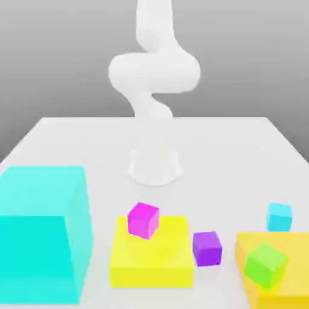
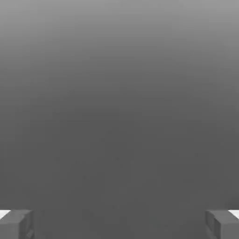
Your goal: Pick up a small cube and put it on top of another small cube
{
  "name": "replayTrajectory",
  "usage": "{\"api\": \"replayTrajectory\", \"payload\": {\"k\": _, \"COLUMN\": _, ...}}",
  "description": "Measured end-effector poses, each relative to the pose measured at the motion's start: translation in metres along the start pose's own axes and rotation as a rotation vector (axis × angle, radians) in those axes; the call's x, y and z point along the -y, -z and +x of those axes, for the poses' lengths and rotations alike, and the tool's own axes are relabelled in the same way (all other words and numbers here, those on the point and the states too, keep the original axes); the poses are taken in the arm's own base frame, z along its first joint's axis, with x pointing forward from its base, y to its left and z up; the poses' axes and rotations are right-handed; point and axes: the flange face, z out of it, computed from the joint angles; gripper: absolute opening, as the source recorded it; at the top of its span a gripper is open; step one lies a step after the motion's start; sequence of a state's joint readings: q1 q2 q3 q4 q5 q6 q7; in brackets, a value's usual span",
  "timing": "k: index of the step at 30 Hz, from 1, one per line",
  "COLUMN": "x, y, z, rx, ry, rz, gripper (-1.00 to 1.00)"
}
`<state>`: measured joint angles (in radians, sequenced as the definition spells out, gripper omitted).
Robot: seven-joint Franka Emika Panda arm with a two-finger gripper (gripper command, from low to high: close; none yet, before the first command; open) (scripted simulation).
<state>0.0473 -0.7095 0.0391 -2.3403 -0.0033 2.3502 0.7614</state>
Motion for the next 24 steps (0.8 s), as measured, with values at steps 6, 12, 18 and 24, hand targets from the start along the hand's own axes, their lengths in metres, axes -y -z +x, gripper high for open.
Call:
{"api": "replayTrajectory", "payload": {"k": 6, "x": 0.04, "y": -0.127, "z": -0.104, "rx": 0.199, "ry": 0.298, "rz": -0.061, "gripper": 0.0}}
{"api": "replayTrajectory", "payload": {"k": 12, "x": 0.044, "y": -0.216, "z": -0.24, "rx": 0.396, "ry": 0.602, "rz": -0.093, "gripper": 0.0}}
{"api": "replayTrajectory", "payload": {"k": 18, "x": 0.01, "y": -0.261, "z": -0.395, "rx": 0.605, "ry": 0.931, "rz": -0.093, "gripper": 0.0}}
{"api": "replayTrajectory", "payload": {"k": 24, "x": -0.046, "y": -0.288, "z": -0.493, "rx": 0.751, "ry": 1.123, "rz": -0.092, "gripper": 0.0}}
